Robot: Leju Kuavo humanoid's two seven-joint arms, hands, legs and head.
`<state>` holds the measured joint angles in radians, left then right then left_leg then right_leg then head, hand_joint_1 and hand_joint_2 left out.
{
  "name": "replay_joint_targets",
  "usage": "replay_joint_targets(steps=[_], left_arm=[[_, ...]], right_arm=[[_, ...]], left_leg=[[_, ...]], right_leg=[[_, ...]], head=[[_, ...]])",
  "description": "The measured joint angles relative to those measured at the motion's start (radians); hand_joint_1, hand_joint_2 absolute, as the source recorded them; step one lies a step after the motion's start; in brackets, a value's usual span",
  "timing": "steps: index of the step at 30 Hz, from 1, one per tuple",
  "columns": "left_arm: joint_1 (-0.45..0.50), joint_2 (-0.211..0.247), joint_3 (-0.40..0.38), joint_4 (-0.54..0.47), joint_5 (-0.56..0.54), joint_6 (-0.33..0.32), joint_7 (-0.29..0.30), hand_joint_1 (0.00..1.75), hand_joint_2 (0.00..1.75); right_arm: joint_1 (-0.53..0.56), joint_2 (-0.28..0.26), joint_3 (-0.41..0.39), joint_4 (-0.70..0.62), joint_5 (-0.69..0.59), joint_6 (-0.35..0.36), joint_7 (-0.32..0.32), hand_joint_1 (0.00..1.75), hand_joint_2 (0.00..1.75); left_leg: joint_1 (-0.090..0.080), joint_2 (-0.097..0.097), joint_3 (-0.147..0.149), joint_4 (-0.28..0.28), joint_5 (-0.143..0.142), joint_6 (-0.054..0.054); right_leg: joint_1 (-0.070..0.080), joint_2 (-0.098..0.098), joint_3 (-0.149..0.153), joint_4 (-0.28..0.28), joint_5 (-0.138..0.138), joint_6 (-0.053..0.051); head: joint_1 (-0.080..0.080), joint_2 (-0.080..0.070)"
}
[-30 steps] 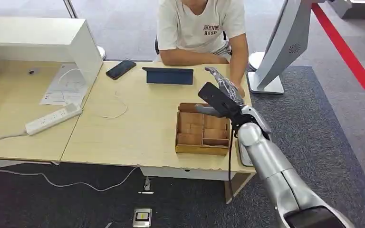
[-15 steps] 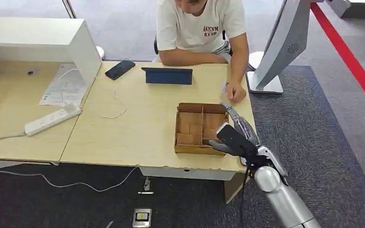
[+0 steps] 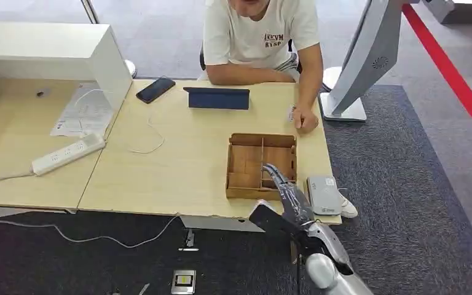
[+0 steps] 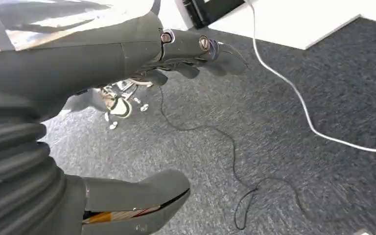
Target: Pass the card to the sensor for recognition and then transmit it.
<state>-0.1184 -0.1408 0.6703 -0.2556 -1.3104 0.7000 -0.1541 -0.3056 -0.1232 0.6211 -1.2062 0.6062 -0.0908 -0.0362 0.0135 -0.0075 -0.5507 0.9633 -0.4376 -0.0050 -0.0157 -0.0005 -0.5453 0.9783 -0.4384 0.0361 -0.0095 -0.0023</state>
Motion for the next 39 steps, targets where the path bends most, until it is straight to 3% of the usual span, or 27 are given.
replay_joint_targets(steps=[7, 14, 17, 21, 28, 39], left_arm=[[0.0, 0.0, 0.004, -0.006, 0.012, 0.0, -0.04, 0.0, 1.75], [-0.001, 0.002, 0.008, -0.006, 0.004, 0.0, -0.058, 0.0, 1.75], [-0.001, 0.003, 0.013, -0.006, 0.005, 0.0, -0.07, 0.0, 1.75], [-0.002, 0.006, 0.021, -0.006, 0.008, 0.0, -0.09, 0.0, 1.75], [-0.003, 0.012, 0.027, -0.006, -0.006, 0.0, -0.088, 0.0, 1.75], [-0.004, 0.027, 0.029, -0.004, -0.006, 0.0, -0.12, 0.0, 1.75]], right_arm=[[-0.001, 0.008, 0.023, 0.005, 0.07, -0.028, 0.013, 0.0, 1.75], [-0.008, 0.013, 0.027, -0.006, 0.261, -0.108, 0.045, 0.0, 1.75], [-0.019, 0.018, 0.03, -0.006, 0.414, -0.18, 0.061, 0.0, 1.75], [-0.029, 0.019, 0.032, -0.005, 0.556, -0.221, 0.086, 0.0, 1.75], [-0.032, 0.023, 0.018, 0.016, 0.591, -0.222, 0.066, 0.0, 1.75], [-0.011, 0.021, -0.011, 0.058, 0.649, -0.201, 0.085, 0.0, 1.75]], left_leg=[[0.0, 0.0, 0.0, 0.0, 0.0, 0.0], [0.0, 0.0, 0.0, 0.0, 0.0, 0.0], [0.0, 0.0, 0.0, 0.0, 0.0, 0.0], [0.0, 0.0, 0.0, 0.0, 0.0, 0.0], [0.0, 0.0, 0.0, 0.0, 0.0, 0.0], [0.0, 0.0, 0.0, 0.0, 0.0, 0.0]], right_leg=[[0.0, 0.0, 0.0, 0.0, 0.0, 0.0], [0.0, 0.0, 0.0, 0.0, 0.0, 0.0], [0.0, 0.0, 0.0, 0.0, 0.0, 0.0], [0.0, 0.0, 0.0, 0.0, 0.0, 0.0], [0.0, 0.0, 0.0, 0.0, 0.0, 0.0], [0.0, 0.0, 0.0, 0.0, 0.0, 0.0]], head=[[0.0, 0.0], [0.0, 0.0], [0.0, 0.0], [0.0, 0.0], [0.0, 0.0], [0.0, 0.0]])
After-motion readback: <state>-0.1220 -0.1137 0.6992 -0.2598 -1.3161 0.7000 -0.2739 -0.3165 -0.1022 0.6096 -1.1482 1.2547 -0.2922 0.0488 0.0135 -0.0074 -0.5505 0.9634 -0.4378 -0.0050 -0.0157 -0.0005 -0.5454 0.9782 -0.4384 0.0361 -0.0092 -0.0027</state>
